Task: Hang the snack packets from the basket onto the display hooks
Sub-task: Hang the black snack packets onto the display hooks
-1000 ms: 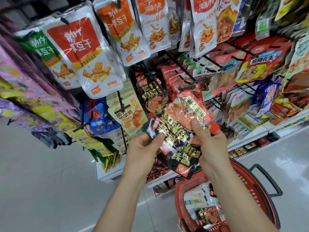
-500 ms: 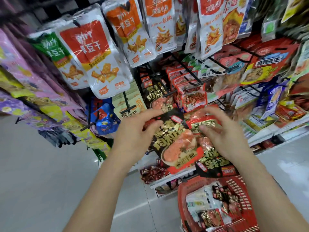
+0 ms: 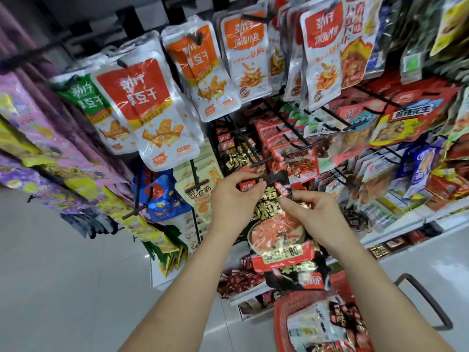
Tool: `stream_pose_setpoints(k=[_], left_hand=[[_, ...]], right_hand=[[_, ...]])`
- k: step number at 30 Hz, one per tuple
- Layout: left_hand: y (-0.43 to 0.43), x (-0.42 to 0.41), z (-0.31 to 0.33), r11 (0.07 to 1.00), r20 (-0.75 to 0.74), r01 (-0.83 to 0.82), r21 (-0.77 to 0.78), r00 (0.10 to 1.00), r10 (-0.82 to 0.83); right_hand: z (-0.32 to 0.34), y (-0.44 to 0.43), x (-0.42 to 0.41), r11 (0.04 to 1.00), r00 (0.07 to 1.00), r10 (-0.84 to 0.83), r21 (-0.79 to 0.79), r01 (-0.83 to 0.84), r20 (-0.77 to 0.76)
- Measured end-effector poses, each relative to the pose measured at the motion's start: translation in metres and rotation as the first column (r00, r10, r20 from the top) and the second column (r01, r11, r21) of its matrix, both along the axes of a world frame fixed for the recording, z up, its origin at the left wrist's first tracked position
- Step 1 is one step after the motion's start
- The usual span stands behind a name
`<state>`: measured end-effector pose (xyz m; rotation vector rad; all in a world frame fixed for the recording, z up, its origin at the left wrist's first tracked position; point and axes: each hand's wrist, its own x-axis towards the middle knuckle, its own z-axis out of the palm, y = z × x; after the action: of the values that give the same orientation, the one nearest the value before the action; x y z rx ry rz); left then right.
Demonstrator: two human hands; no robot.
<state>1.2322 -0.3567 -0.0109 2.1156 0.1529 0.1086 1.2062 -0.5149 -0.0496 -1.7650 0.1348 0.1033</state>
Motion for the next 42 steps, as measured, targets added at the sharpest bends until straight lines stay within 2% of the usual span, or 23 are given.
stream_pose_setpoints(k=[2,4,11,15,23,30,36,39,42], left_hand=[[-0.002,0.009,-0.002,0.984,-0.041,-0.058,-0.171,0.998,0.051],[-0.005,0.015,-0.004,0.972,-0.043,-0.097,-0.216,0.995,0.089],[-0.012,0.026,-0.009,0.979,0.102,-0.185,-0.087,0.976,0.193],[-0.012,0.018,-0.013,0.977,0.244,-0.209,-0.033,0.947,0.210],[-0.016,0.004,-0.006,0.976,0.321,-0.217,-0.034,0.922,0.216],[-0.015,0.012,0.004,0.976,0.219,-0.166,-0.139,0.956,0.193],[-0.004,0.020,0.003,0.969,0.128,-0.106,-0.221,0.982,0.137],[0.002,0.024,0.001,0.972,0.060,-0.037,-0.230,0.997,0.052],[0.005,0.027,-0.002,0.976,0.090,-0.034,-0.213,0.994,0.055]], right_hand=[[-0.001,0.003,0.008,0.999,0.999,-0.035,-0.025,0.035,0.027],[-0.003,0.007,0.015,0.997,0.997,-0.066,-0.046,0.068,0.048],[-0.008,0.014,0.028,0.992,0.989,-0.125,0.043,0.122,0.072],[-0.010,0.014,0.029,0.992,0.988,-0.125,0.045,0.121,0.088],[-0.013,0.013,0.023,0.983,0.987,-0.129,0.145,0.114,0.094],[-0.017,0.012,0.032,0.977,0.983,-0.141,0.177,0.120,0.116],[-0.020,0.012,0.032,0.990,0.984,-0.112,0.099,0.099,0.139],[-0.020,0.011,0.033,0.993,0.981,-0.116,0.051,0.109,0.157],[-0.015,0.005,0.027,0.991,0.978,-0.131,0.025,0.129,0.160]])
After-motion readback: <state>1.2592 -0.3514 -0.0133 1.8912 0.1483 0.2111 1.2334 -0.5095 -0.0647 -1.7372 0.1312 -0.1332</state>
